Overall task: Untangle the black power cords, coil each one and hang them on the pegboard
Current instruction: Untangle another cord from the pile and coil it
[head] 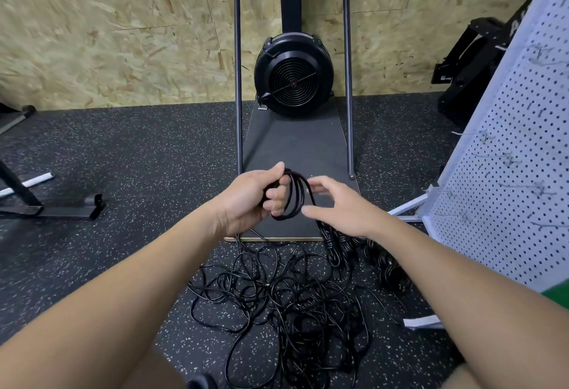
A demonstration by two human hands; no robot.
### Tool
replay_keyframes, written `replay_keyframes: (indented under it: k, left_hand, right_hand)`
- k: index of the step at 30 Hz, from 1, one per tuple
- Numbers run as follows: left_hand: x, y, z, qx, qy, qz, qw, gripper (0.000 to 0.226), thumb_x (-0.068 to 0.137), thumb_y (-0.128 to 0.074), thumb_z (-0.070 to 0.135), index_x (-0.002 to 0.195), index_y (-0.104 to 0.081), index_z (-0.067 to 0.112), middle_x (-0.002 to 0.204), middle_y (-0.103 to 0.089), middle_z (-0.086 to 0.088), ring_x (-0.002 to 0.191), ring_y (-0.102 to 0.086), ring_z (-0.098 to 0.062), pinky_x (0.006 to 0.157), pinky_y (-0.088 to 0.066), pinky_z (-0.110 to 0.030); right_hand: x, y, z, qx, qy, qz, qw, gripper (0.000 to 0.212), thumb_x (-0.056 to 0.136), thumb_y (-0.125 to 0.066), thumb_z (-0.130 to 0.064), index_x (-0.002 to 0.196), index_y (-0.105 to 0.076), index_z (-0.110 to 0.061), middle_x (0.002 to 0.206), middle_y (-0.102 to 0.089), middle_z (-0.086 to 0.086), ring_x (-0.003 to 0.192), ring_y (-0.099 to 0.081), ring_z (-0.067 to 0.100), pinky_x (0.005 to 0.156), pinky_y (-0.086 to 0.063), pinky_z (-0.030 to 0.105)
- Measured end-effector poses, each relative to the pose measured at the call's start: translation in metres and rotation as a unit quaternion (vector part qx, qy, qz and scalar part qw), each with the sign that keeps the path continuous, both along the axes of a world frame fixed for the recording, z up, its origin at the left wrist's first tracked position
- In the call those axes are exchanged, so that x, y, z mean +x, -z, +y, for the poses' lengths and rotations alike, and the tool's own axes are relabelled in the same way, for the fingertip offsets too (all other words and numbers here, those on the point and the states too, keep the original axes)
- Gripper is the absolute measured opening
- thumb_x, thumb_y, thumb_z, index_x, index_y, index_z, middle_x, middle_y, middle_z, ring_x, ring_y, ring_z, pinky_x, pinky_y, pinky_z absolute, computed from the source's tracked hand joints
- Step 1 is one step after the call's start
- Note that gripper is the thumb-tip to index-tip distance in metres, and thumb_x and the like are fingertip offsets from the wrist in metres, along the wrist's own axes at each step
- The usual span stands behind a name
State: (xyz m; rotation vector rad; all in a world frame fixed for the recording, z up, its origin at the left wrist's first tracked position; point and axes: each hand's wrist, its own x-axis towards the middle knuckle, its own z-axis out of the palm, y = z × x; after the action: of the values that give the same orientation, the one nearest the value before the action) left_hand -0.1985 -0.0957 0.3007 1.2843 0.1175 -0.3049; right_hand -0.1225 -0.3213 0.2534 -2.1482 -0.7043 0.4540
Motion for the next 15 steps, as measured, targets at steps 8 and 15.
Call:
replay_keyframes:
  k: [8, 15]
  left_hand:
    - [0.001, -0.003, 0.013, -0.048, -0.058, -0.018, 0.997, 0.031, 0.114, -0.053, 0.041, 0.093, -0.055, 0.019, 0.071, -0.032, 0.003, 0.06, -0.028, -0.015, 0.061, -0.035, -0.029]
    - [0.009, 0.004, 0.022, 0.001, -0.226, -0.054, 0.973, 0.027, 0.115, -0.055, 0.033, 0.093, -0.053, 0.018, 0.075, -0.059, -0.003, 0.062, -0.048, -0.02, 0.068, -0.041, -0.033]
  right_hand:
    - [0.008, 0.042, -0.002, -0.168, -0.006, 0.03, 0.985, 0.033, 0.09, -0.089, -0.031, 0.116, -0.068, -0.03, 0.109, -0.076, -0.011, 0.103, -0.074, 0.02, 0.092, -0.06, 0.038]
    - [0.004, 0.033, 0.006, -0.155, 0.089, -0.085, 0.98, 0.014, 0.098, -0.077, -0.022, 0.088, -0.068, -0.025, 0.083, -0.075, -0.008, 0.076, -0.075, 0.017, 0.069, -0.058, 0.033]
